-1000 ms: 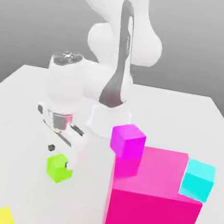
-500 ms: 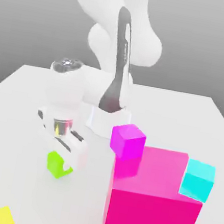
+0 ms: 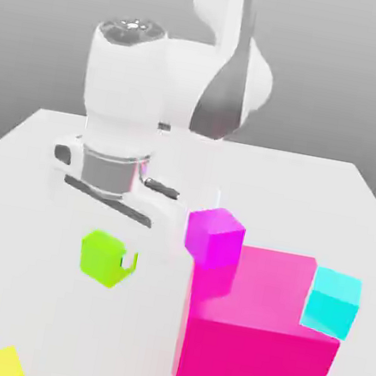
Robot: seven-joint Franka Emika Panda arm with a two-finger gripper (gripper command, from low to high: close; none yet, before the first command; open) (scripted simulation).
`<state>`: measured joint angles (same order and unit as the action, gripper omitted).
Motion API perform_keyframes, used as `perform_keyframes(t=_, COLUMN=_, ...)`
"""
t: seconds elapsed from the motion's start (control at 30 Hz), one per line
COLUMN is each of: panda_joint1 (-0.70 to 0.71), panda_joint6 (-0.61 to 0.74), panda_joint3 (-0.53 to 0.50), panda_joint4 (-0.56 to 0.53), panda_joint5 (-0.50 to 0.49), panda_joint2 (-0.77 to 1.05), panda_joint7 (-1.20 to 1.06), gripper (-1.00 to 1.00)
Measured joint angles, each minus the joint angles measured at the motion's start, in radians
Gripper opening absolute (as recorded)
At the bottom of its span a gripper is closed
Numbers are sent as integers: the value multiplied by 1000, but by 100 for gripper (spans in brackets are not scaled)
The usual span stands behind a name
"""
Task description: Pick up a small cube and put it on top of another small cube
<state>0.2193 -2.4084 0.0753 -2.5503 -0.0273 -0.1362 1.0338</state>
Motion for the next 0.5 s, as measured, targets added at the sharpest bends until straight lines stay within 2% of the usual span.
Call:
perform_keyframes(t=0.23, panda_joint1=-123, panda_joint6=289, panda_joint3=45, panda_joint4=137, panda_joint5=36, panda_joint2=-156, panda_joint7=-314, gripper=-100)
perform_keyframes(t=0.37, panda_joint1=-189, panda_joint6=377, panda_joint3=35, panda_joint4=129, panda_joint5=72, panda_joint2=-255, panda_joint7=-509, gripper=-100)
perform_keyframes(t=0.5, panda_joint1=-200, panda_joint6=260, panda_joint3=41, panda_joint4=43, panda_joint5=82, panda_joint2=-224, panda_joint7=-554, gripper=-100)
